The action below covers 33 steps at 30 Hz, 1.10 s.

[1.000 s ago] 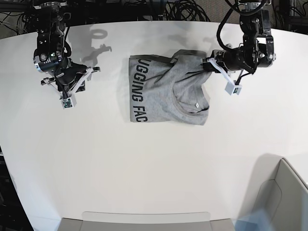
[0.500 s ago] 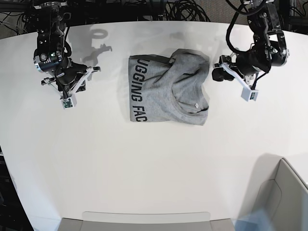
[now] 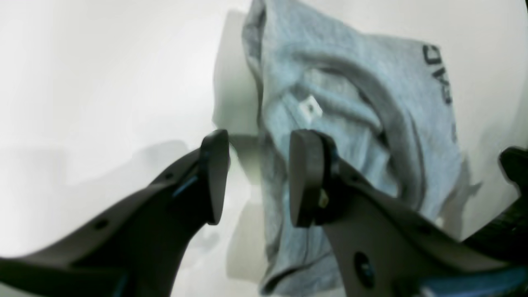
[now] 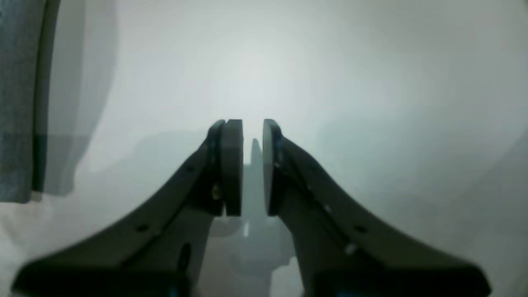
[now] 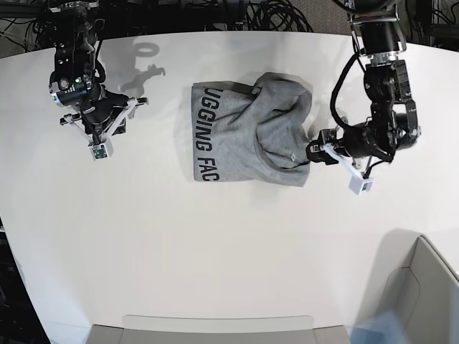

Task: Fold the T-shirt properly
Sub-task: 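Pull the left gripper back along the folded shirt's edge, then grasp the shirt's bunched edge with the left gripper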

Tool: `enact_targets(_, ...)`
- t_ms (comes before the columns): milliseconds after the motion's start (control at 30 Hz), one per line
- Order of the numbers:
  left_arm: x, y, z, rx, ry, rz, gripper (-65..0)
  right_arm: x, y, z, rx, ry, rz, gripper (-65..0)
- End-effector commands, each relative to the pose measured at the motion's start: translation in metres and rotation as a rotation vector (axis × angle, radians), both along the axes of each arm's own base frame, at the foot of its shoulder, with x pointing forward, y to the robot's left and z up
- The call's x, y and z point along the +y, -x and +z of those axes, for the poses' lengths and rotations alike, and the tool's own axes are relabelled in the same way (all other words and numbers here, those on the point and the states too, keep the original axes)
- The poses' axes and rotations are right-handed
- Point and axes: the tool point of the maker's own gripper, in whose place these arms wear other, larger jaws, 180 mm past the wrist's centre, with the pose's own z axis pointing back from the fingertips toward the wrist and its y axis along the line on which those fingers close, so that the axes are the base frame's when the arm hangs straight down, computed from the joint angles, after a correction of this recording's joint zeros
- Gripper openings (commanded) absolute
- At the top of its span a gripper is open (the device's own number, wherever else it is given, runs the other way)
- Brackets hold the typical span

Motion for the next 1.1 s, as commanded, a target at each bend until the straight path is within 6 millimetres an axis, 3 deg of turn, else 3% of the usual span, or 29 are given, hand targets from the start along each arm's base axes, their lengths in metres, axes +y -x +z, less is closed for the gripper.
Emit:
enact_targets(0, 0.001, -0.010, 0.014, -0.045, 0.009, -0.001, -41.1, -0.001, -0.008, 0.010, -0.043, 0.004, 0.009, -56.8)
enact_targets(233, 0.001, -0.009, 0.011, -0.037, 0.009, 0.000, -41.0, 0.000, -0.009, 0.011, -0.046, 0.001, 0.008, -56.8)
enact_targets(400, 0.002, -0.007, -0.005, 0.008, 0.031, 0.022, -41.0, 0.000, -0.010, 0.012, -0.049, 0.003, 0.008, -56.8)
enact_targets(533, -0.016, -0.017, -0.008, 0.008, 0.025, -0.040, -41.0, -0.001, -0.010, 0.012, -0.049, 0.004, 0.009, -56.8)
enact_targets(1067, -0.018, -0.023, -0.006, -0.020, 0.025, -0.035, -41.3, -0.002, -0.012, 0.013, -0.051, 0.006, 0.007, -56.8)
